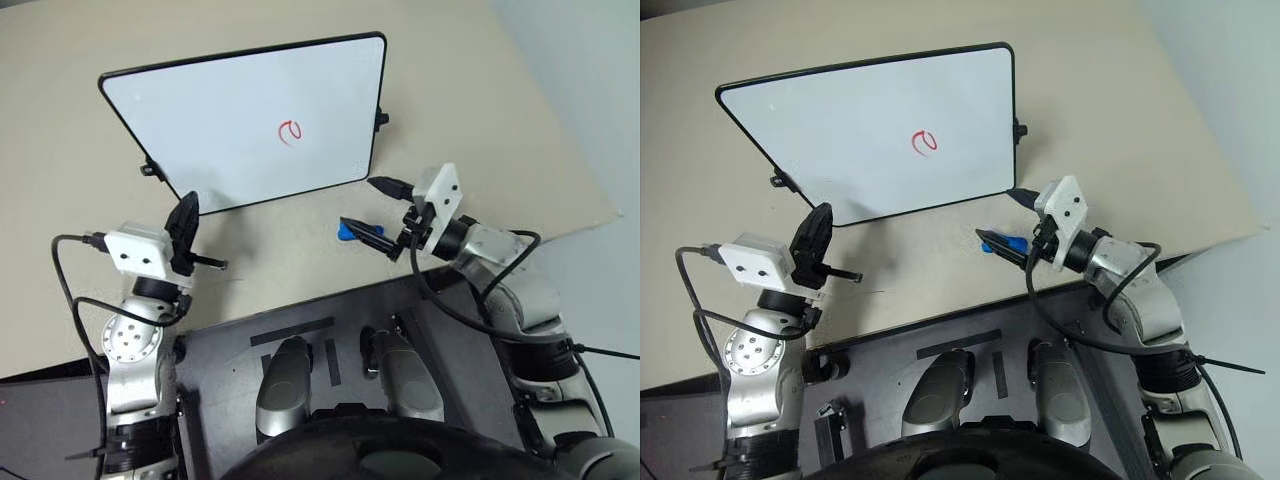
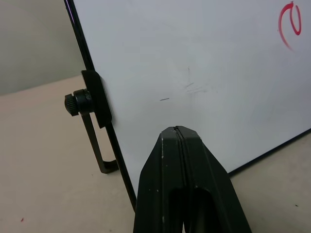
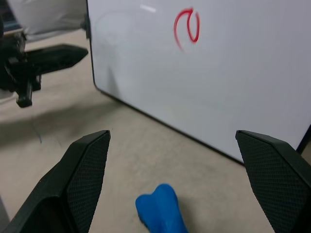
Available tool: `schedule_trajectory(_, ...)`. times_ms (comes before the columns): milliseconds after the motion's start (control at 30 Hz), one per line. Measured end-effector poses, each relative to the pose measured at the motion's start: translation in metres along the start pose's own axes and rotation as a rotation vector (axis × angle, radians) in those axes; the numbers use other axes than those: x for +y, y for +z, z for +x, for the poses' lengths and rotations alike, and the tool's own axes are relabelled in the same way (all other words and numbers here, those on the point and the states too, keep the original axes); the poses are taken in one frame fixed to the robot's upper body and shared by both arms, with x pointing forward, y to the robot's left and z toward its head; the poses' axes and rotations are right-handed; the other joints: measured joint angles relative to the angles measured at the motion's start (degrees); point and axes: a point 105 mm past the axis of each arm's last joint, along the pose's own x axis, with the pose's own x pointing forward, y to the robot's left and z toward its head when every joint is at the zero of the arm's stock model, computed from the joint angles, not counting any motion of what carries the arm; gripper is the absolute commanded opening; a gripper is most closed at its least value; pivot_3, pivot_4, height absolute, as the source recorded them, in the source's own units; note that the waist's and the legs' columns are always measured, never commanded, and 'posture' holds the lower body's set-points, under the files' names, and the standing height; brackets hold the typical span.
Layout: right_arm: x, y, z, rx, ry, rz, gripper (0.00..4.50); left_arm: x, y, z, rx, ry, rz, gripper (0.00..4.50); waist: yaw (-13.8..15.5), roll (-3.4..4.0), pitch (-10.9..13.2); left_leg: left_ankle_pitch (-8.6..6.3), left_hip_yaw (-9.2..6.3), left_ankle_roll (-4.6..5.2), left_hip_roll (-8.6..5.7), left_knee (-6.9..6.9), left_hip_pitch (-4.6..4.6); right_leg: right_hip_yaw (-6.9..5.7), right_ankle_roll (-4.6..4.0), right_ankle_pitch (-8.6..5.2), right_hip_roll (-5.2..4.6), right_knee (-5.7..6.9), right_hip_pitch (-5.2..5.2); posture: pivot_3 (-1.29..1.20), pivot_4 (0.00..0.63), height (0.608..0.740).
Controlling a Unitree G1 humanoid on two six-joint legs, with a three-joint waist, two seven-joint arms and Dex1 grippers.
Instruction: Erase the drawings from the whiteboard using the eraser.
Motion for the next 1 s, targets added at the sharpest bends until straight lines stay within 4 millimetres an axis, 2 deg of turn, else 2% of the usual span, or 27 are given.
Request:
schedule_trajectory(233, 0.005, -0.03, -0.007, 0.181, 0.059, -0.029, 4.37, -0.005, 0.002, -0.003, -0.002, -0.014, -0.021, 0.0, 0.02, -0.01, 0.0, -0.05, 0.01, 0.01, 0.01, 0.0, 0.01, -0.01, 0.0, -0.04, -0.02, 0.0, 0.02, 0.0, 0.15, 0.74)
schedule_trajectory(433, -0.002, -0.043, -0.011, 0.26, 0.062, -0.065, 4.37, -0.015, 0.008, 0.002, -0.037, -0.081, -0.058, 0.0, 0.01, -0.01, 0.0, -0.04, 0.02, 0.01, 0.02, 0.0, 0.1, -0.02, -0.05, 0.0, -0.01, 0.07, 0.04, 0.0, 0.15, 0.74)
schedule_trajectory(867, -0.015, -0.038, -0.005, 0.27, 0.08, -0.131, 4.37, -0.021, 0.009, 0.001, -0.065, -0.088, -0.068, 0.0, 0.01, -0.02, -0.01, -0.05, 0.02, 0.03, 0.03, 0.0, 0.11, -0.02, -0.05, -0.01, -0.02, 0.05, 0.06, 0.0, 0.15, 0.74)
schedule_trajectory(1000, -0.016, -0.041, -0.004, 0.278, 0.089, -0.131, 4.37, -0.022, 0.003, -0.003, -0.05, -0.082, -0.063, 0.0, 0.0, -0.01, 0.0, -0.05, 0.02, 0.04, 0.03, 0.0, 0.12, -0.02, -0.05, -0.01, -0.02, 0.06, 0.06, 0.0, 0.15, 0.74)
